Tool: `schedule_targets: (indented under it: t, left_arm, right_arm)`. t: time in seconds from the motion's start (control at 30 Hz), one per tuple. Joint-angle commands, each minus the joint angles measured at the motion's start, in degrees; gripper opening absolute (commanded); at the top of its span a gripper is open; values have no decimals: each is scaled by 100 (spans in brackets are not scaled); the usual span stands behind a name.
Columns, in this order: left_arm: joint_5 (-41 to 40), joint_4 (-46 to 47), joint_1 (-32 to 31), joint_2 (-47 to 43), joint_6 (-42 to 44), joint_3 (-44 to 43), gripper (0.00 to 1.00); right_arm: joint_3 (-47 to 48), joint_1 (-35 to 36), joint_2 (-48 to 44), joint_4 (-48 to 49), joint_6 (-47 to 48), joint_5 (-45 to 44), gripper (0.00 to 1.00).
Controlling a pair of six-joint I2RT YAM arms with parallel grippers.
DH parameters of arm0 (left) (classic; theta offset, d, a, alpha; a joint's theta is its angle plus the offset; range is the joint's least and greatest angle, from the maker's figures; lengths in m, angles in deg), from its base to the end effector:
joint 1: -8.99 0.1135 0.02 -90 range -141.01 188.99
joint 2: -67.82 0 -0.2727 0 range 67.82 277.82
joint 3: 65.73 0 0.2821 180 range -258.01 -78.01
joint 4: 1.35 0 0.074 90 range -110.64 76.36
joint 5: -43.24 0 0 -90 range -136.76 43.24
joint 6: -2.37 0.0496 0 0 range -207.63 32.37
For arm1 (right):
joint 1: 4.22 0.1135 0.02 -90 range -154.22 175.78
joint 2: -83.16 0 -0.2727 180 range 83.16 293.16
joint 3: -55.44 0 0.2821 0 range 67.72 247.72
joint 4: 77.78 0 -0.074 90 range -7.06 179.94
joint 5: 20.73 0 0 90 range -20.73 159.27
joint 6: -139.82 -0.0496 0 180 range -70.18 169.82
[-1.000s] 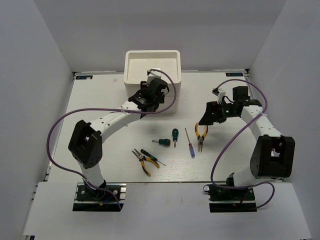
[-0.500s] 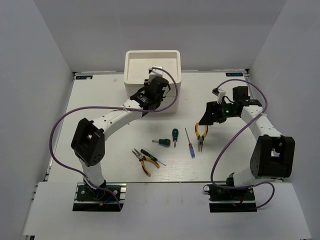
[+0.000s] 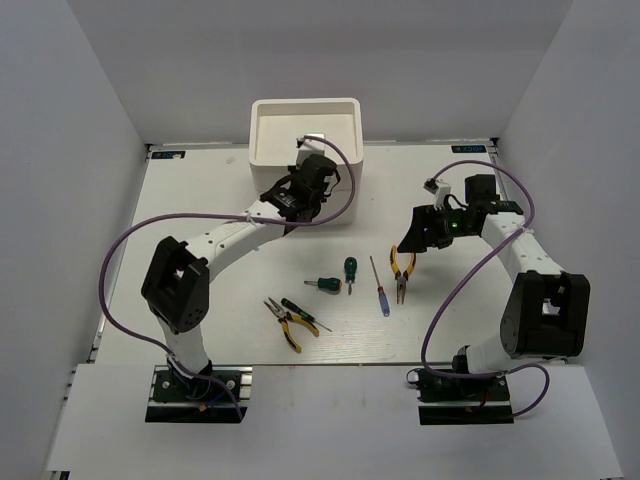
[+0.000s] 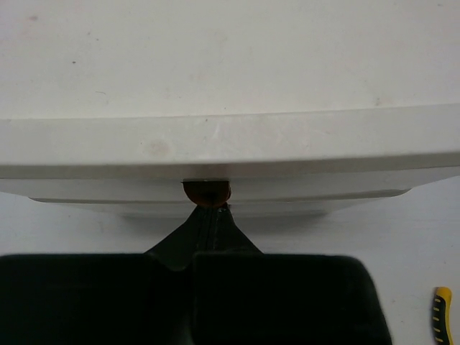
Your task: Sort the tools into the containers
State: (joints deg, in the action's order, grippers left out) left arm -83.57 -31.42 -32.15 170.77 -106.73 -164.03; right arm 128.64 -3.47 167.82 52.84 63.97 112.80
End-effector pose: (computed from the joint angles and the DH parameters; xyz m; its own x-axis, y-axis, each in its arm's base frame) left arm 0.3628 -0.2775 0.2916 -0.4563 0.0508 -0.8884 0.0069 0.9985 0.0535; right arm 0.3242 0.0384 0.2329 -0.7623 -0.1872 -0.6195 -0.5480 0.6959 0.4641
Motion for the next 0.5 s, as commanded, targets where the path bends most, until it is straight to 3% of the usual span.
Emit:
schedule_targets:
  t: [0.0,0.47]
  left_arm:
    - [34,266,36,-328,-42,172,0]
    - [667,196,-183,-1269,-402,1535,0]
  right_arm:
    - [-72,-5,-196,45,88,68,89]
    - [-55,-23,-143,98,105,112,89]
